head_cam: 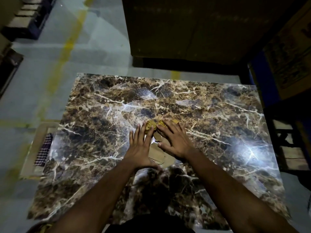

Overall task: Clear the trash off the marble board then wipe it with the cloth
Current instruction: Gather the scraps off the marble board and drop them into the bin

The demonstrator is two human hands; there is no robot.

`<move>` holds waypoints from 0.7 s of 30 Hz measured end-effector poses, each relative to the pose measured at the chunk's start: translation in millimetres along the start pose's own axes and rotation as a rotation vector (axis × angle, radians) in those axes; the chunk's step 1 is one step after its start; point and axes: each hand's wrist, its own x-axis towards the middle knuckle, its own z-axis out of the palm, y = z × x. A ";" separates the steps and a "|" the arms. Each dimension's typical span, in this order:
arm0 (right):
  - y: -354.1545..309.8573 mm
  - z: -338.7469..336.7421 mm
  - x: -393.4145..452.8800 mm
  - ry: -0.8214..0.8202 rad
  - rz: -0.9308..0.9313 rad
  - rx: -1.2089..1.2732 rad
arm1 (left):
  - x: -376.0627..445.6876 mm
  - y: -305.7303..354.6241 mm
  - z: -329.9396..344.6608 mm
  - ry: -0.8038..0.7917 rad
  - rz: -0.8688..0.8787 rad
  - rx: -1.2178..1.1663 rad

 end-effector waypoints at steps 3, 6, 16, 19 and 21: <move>-7.0 12.2 -18.8 0.086 -0.009 0.030 | -2.9 0.8 3.2 0.061 0.003 -0.018; -18.7 22.9 -27.4 0.155 0.016 0.086 | -0.8 8.2 6.1 0.120 -0.055 -0.093; -37.2 33.4 -22.3 0.304 0.152 0.283 | 11.9 37.5 22.1 0.330 -0.119 -0.363; -41.5 36.0 -13.3 0.386 0.200 0.413 | 16.9 39.9 26.3 0.399 -0.092 -0.407; -47.2 38.9 -5.3 0.455 0.243 0.551 | 20.5 46.0 28.1 0.463 -0.114 -0.473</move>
